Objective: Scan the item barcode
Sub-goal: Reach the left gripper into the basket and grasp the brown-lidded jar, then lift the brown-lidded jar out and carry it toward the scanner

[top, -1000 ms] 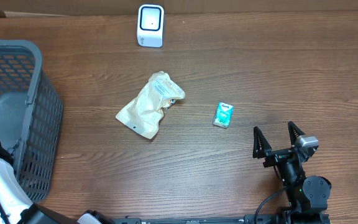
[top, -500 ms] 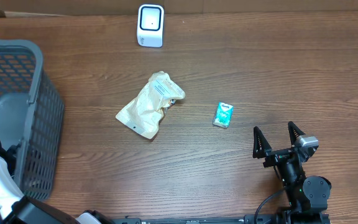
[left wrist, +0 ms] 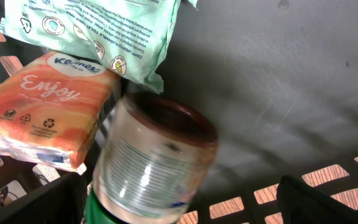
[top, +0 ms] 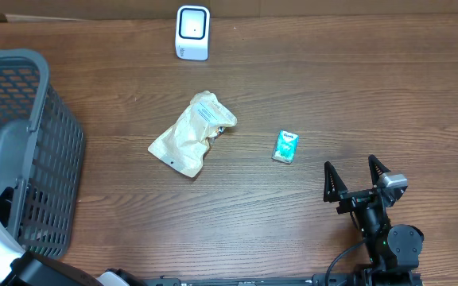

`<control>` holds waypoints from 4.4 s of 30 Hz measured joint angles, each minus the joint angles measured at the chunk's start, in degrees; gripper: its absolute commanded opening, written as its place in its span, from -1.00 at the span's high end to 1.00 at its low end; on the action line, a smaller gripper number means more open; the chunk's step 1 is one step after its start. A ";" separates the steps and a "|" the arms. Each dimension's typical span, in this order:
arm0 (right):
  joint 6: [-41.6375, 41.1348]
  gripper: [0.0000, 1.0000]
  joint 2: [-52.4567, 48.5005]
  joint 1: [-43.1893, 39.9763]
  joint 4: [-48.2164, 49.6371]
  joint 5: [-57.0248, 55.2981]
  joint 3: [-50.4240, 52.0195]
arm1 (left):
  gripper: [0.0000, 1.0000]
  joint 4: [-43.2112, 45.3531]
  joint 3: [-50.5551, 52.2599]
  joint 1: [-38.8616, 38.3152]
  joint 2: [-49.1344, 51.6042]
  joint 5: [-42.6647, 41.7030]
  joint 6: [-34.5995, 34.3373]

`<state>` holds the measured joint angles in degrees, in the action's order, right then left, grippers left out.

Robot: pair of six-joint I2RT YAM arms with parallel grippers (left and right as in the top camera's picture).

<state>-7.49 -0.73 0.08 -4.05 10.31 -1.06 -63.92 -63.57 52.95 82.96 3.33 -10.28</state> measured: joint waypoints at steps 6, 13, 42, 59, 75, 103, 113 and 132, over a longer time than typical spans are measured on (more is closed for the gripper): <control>0.04 -1.00 0.00 0.00 0.00 0.00 0.00 | -0.56 0.90 -0.48 0.09 0.00 -0.61 0.55; 0.02 -1.00 0.00 0.00 0.00 0.00 0.00 | -0.30 1.40 -0.87 0.09 0.00 -1.01 1.07; 0.02 -1.00 0.00 0.00 0.00 -0.02 0.00 | -0.44 7.52 6.58 0.35 9.38 1.38 1.09; 0.00 -1.00 0.00 0.00 0.00 -0.02 0.00 | 0.04 3.52 -4.90 0.33 9.97 -1.57 1.07; 0.02 -1.00 0.00 0.00 0.00 0.00 0.00 | -0.01 -9.75 -42.80 -6.47 10.21 -12.83 1.36; 0.02 -1.00 0.00 0.00 0.04 -0.02 0.00 | -0.02 17.86 -23.21 -80.06 6.80 -1.55 -6.80; 0.02 -1.00 0.00 0.00 0.02 0.00 0.00 | -0.14 57.31 3.08 -90.42 7.43 11.45 -12.83; 0.02 -1.00 0.00 0.00 0.02 -0.02 0.00 | -0.64 93.50 9.55 -92.35 29.31 15.08 -9.79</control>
<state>-7.46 -0.73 0.08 -4.03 10.28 -1.06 29.58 -54.02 -39.40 112.27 18.41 -20.08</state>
